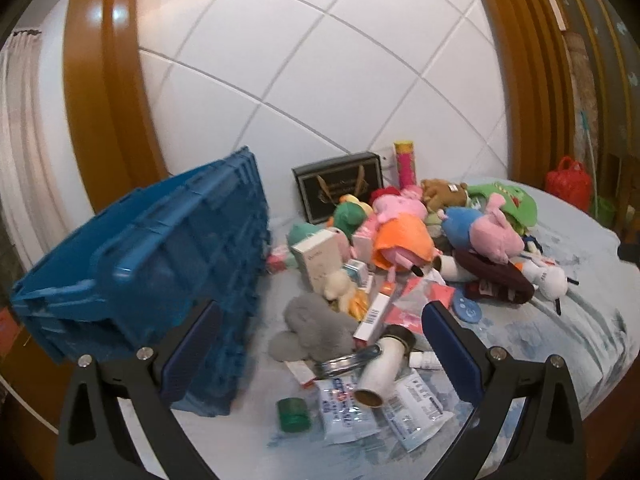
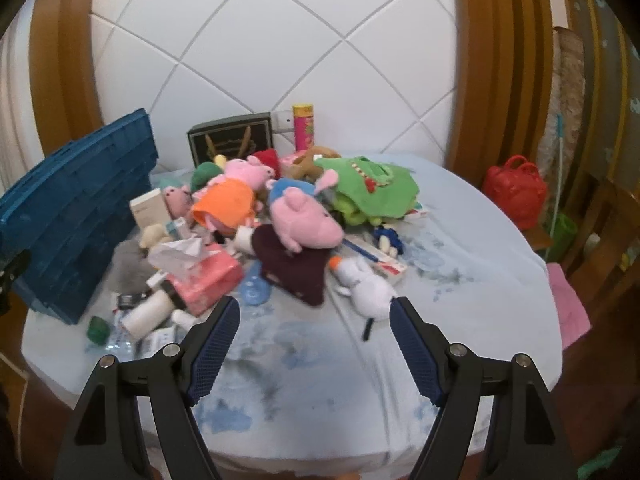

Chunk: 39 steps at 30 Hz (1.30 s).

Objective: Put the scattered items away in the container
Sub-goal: 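Withdraw both open grippers from the crate back toward the heap, then lower left gripper onto white tube while right gripper reaches white snowman plush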

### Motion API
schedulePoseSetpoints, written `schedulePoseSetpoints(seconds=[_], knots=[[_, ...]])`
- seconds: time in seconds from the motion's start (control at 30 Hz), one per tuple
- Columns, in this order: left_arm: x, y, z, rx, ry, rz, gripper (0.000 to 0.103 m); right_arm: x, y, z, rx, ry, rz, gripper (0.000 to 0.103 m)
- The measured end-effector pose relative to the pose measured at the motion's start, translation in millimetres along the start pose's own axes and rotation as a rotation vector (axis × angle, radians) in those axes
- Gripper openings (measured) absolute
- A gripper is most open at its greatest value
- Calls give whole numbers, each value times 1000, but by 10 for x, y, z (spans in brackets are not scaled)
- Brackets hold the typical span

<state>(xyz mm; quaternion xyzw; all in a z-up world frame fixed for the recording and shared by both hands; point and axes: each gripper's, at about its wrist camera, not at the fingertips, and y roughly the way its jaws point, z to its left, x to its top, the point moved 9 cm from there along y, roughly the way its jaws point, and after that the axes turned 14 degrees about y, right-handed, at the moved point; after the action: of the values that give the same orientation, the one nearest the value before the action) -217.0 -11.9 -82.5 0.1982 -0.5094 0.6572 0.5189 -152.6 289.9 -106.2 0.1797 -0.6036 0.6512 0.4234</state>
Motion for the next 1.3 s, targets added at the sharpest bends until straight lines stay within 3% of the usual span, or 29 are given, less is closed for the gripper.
schedulePoseSetpoints(seconds=[0.27, 0.47, 0.77, 0.9, 1.03, 1.3], knots=[[-62, 366, -481, -48, -1, 21, 102, 165, 396, -313, 16, -45, 32, 78], [-380, 509, -749, -148, 18, 39, 102, 151, 679, -384, 25, -76, 75, 78], [-760, 960, -931, -261, 76, 78, 102, -93, 991, -214, 20, -77, 142, 78], [-869, 1227, -1029, -365, 116, 112, 102, -186, 1083, -183, 13, -43, 163, 78], [-987, 1477, -1092, -443, 136, 158, 90, -250, 1169, -215, -14, -23, 175, 78], [-1158, 1756, -1095, -490, 139, 222, 90, -270, 1344, -335, -58, 27, 200, 78]])
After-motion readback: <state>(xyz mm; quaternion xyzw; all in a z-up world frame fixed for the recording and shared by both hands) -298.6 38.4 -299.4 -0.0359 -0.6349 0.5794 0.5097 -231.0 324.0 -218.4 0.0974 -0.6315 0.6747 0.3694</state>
